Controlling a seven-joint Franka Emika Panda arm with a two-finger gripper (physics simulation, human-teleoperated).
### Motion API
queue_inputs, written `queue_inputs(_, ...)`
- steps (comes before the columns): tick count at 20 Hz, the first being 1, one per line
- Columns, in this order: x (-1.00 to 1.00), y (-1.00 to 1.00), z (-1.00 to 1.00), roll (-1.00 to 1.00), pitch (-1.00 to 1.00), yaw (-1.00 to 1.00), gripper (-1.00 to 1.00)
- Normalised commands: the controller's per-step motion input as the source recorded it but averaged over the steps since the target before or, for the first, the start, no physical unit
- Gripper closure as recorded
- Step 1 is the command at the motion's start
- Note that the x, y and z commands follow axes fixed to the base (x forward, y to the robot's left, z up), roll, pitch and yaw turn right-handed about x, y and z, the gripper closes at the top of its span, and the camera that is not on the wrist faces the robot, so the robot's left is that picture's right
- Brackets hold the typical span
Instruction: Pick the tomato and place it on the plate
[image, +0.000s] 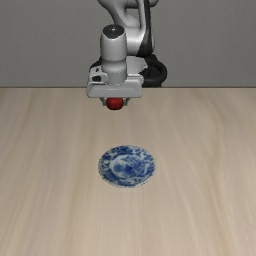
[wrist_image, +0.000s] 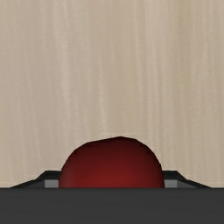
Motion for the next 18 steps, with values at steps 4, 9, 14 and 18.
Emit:
queue_inputs(4,0.25,0.0,0.75,0.0,0.0,0.0,1.0)
queue_inputs(9,1.0,0.0,0.0,0.0,0.0,0.0,1.0)
queue_inputs(14,1.0,0.0,0.0,0.0,0.0,0.0,1.0)
queue_inputs(18,1.0,0.0,0.0,0.0,0.0,0.0,1.0)
